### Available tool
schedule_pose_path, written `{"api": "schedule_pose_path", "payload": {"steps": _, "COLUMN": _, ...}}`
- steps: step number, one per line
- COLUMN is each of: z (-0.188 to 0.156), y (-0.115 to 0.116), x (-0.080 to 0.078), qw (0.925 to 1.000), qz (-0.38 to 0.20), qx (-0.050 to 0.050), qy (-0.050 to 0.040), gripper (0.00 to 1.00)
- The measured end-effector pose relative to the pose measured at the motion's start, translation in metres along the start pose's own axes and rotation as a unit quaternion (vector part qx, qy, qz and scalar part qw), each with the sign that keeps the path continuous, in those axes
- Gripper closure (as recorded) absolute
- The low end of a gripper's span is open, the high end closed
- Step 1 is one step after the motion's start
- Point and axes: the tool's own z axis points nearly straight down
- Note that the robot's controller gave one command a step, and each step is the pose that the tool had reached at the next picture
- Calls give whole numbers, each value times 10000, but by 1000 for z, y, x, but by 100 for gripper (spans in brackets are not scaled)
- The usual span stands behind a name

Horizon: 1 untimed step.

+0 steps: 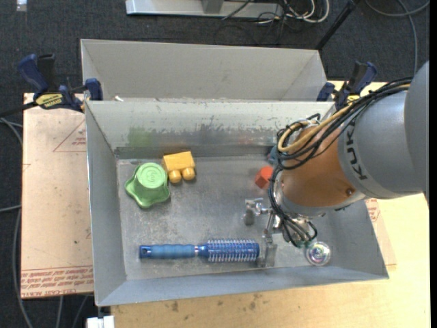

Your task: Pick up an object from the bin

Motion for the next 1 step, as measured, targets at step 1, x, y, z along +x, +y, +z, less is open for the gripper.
{"api": "schedule_pose_path", "payload": {"steps": 1, "z": -4, "y": 68, "x": 8, "qw": 9999, "qz": -122, "qx": -9, "qy": -19, "gripper": 0}}
